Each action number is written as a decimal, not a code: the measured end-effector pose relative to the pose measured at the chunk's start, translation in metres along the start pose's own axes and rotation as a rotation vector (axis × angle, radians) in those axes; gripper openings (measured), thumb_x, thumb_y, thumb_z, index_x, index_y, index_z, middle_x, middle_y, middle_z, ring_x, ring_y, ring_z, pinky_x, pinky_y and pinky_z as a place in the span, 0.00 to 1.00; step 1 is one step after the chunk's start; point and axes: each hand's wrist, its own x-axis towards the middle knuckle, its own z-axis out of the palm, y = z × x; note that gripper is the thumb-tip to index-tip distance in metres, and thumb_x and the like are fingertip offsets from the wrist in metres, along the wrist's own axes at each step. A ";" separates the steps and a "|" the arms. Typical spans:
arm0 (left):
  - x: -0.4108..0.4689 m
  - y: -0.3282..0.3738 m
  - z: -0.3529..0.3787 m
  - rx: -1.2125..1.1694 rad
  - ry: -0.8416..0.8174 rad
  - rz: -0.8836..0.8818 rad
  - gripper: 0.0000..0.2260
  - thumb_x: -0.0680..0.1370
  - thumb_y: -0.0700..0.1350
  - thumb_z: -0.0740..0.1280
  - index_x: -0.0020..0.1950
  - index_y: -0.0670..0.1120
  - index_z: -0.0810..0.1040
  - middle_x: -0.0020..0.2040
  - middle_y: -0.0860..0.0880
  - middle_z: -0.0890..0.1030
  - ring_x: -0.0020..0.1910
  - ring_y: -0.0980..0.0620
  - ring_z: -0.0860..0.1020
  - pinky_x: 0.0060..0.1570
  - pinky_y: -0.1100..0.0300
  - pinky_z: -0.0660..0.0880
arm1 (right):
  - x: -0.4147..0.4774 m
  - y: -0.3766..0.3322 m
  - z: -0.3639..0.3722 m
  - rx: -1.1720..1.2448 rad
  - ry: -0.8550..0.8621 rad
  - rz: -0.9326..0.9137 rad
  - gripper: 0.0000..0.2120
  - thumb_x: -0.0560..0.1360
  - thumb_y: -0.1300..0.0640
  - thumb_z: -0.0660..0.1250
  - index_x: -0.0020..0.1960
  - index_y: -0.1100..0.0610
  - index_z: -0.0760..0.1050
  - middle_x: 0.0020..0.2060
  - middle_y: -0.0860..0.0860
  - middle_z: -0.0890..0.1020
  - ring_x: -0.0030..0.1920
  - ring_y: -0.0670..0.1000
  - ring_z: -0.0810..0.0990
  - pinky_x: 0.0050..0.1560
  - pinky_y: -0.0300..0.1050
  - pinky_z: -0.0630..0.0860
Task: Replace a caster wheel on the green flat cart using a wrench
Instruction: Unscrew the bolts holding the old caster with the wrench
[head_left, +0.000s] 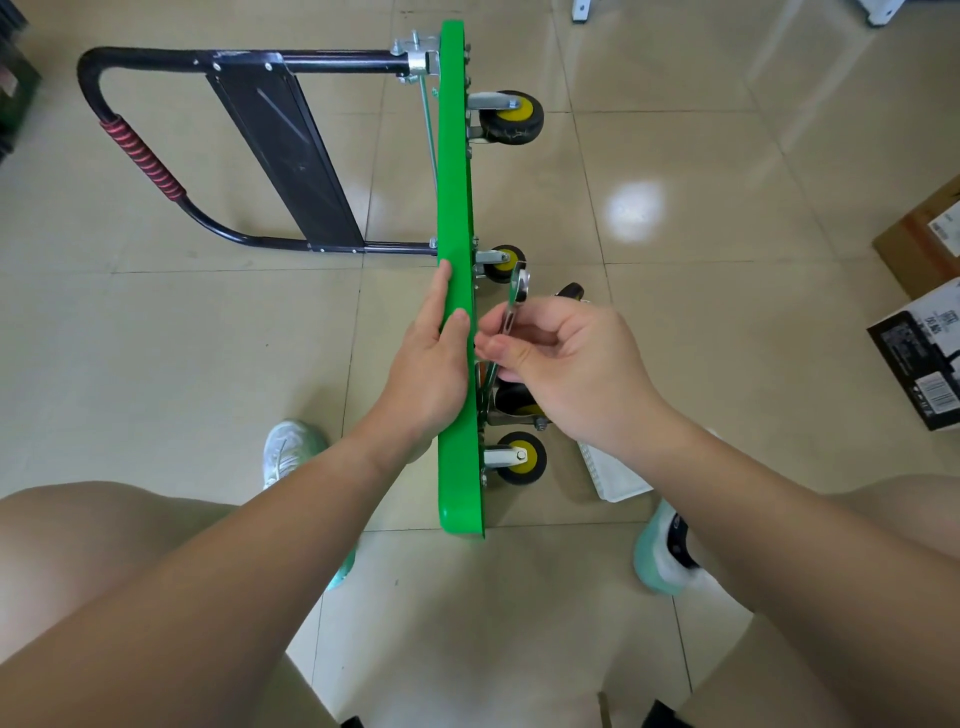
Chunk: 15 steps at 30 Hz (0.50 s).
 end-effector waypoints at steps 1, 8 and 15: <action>0.000 -0.001 0.000 -0.005 0.001 -0.002 0.26 0.86 0.50 0.56 0.84 0.62 0.54 0.79 0.56 0.69 0.76 0.57 0.68 0.79 0.51 0.63 | -0.002 0.000 0.000 0.004 -0.005 -0.001 0.13 0.75 0.66 0.73 0.46 0.47 0.82 0.41 0.45 0.87 0.47 0.46 0.86 0.54 0.47 0.83; -0.003 0.004 0.002 -0.030 0.024 -0.032 0.27 0.83 0.53 0.56 0.82 0.66 0.57 0.71 0.58 0.74 0.56 0.57 0.77 0.65 0.53 0.70 | -0.039 0.011 0.006 -0.150 -0.015 -0.201 0.11 0.72 0.63 0.74 0.47 0.47 0.84 0.44 0.47 0.87 0.45 0.43 0.85 0.54 0.51 0.83; -0.006 0.008 0.003 0.013 0.044 -0.023 0.25 0.87 0.47 0.53 0.84 0.61 0.55 0.79 0.62 0.64 0.74 0.61 0.66 0.78 0.57 0.61 | -0.064 0.025 -0.004 -0.244 0.095 -0.377 0.07 0.75 0.68 0.71 0.51 0.61 0.84 0.45 0.53 0.87 0.46 0.45 0.87 0.50 0.46 0.83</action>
